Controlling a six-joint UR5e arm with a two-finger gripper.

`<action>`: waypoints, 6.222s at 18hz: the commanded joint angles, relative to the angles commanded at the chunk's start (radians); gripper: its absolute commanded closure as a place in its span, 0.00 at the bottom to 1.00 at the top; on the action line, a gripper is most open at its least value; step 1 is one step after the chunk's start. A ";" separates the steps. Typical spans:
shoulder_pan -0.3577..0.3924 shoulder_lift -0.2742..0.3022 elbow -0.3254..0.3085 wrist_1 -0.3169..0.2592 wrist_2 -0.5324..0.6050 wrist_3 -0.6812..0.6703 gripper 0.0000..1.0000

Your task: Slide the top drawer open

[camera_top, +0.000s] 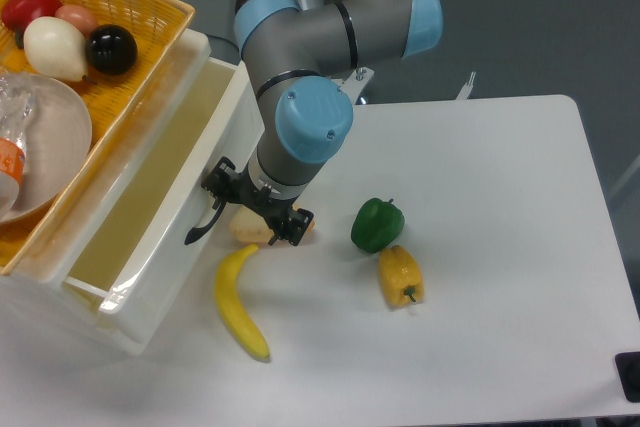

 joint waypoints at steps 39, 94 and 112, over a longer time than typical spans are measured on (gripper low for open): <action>0.066 -0.009 0.040 -0.002 0.002 0.046 0.00; 0.129 -0.025 0.057 -0.018 -0.071 0.067 0.00; 0.178 -0.009 0.094 0.011 -0.084 0.109 0.00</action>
